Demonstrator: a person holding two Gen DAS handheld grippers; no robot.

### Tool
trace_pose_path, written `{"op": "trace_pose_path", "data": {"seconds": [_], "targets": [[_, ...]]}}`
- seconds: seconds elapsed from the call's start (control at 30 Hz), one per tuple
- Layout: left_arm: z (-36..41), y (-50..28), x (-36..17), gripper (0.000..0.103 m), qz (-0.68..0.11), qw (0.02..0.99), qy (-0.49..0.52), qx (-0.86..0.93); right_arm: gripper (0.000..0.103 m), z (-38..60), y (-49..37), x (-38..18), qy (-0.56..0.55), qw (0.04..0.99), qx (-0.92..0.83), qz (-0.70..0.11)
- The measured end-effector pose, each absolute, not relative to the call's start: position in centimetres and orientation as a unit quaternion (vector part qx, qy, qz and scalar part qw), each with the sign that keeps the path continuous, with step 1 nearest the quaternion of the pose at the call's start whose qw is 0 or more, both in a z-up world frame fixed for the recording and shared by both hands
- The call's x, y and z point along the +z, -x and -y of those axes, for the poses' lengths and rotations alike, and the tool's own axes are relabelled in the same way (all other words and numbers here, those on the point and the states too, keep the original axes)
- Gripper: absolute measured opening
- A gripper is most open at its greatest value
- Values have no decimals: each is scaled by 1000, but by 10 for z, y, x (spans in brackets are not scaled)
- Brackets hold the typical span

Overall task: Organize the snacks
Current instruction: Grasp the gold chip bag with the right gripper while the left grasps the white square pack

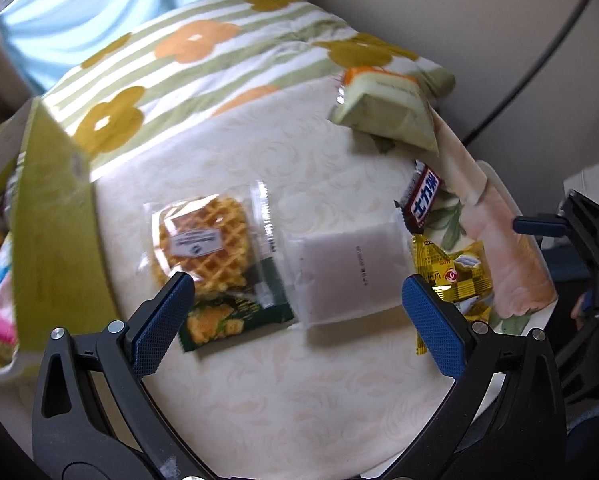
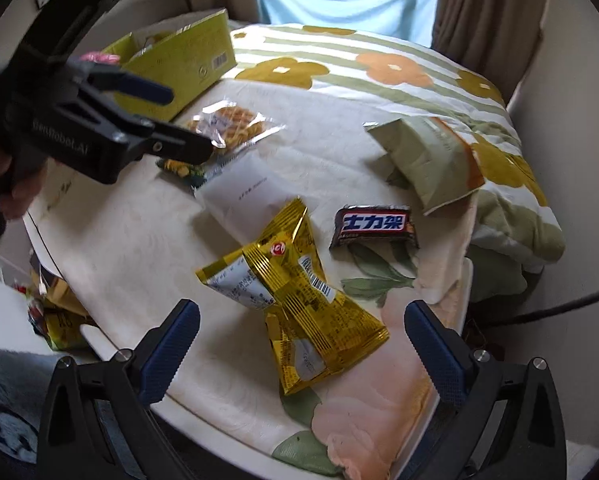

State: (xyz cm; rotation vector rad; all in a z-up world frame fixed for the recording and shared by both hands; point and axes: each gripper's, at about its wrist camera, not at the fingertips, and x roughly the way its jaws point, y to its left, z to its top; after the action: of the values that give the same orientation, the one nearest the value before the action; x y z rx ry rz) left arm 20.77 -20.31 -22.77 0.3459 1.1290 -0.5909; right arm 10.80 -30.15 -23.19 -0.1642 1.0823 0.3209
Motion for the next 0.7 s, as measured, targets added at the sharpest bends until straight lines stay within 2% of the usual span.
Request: {"op": "trace_pose_path", "data": {"seconds": [0.07, 0.13, 0.33, 0.5, 0.6, 0.7], "targets": [[210, -211, -235, 103, -533, 780, -167, -283, 101, 300, -111, -242, 88, 838, 155, -516], [214, -214, -240, 103, -537, 773, -169, -292, 96, 298, -114, -253, 93, 833, 159, -521], [226, -221, -249, 103, -543, 752, -193, -320, 68, 293, -124, -273, 113, 817, 163, -541], [235, -226, -249, 103, -540, 736, -218, -346, 54, 290, -120, -275, 134, 813, 163, -543], [240, -227, -250, 103, -541, 725, -234, -356, 47, 293, -119, -271, 128, 814, 159, -544], [244, -227, -252, 103, -546, 718, -234, -362, 44, 300, -120, -265, 109, 819, 145, -544]]}}
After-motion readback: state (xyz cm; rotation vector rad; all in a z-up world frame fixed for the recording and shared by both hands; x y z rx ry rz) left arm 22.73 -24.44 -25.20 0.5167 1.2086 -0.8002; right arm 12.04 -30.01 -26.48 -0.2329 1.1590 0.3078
